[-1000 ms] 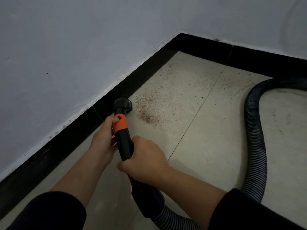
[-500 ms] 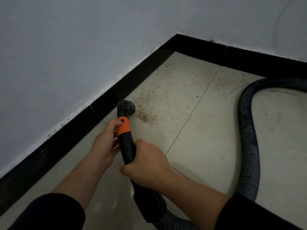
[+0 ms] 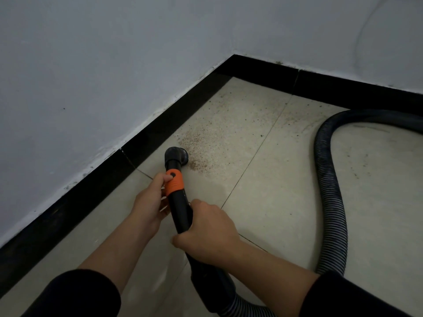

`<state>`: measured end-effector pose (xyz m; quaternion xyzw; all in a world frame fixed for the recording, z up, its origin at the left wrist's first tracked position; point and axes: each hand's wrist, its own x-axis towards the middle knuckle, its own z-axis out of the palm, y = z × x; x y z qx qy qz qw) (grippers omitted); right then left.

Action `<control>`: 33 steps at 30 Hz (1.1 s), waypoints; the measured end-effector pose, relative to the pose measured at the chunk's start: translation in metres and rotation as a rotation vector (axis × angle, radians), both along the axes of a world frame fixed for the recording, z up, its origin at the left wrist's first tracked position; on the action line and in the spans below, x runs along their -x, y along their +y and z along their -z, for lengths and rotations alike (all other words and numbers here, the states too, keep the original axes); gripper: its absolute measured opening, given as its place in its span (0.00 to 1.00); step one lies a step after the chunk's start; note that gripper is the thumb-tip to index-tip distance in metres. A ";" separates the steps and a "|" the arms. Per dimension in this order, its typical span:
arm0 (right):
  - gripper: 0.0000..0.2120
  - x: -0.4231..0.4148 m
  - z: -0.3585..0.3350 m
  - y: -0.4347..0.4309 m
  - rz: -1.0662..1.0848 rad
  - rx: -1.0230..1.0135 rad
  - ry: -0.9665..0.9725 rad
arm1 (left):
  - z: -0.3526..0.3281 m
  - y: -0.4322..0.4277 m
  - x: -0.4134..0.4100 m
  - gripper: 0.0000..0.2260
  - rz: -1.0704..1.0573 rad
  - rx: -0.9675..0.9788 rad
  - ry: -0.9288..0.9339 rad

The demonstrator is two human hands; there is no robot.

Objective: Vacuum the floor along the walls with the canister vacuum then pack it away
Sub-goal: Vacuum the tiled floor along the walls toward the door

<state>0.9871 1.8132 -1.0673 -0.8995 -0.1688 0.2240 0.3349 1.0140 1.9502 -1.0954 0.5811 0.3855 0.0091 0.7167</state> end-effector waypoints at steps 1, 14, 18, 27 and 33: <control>0.17 0.001 0.000 -0.002 0.001 0.002 0.005 | -0.001 -0.002 0.001 0.12 0.001 0.003 0.004; 0.16 0.017 -0.007 -0.043 0.032 0.041 0.026 | -0.004 -0.043 0.015 0.10 0.019 0.017 0.024; 0.16 0.022 -0.010 -0.057 0.029 0.060 0.003 | -0.005 -0.056 0.020 0.11 0.026 0.022 0.029; 0.16 0.031 -0.012 -0.085 0.033 0.098 0.032 | -0.008 -0.083 0.027 0.10 0.048 0.034 0.053; 0.17 0.039 -0.012 -0.102 0.035 0.132 0.033 | -0.010 -0.101 0.035 0.07 0.076 0.043 0.059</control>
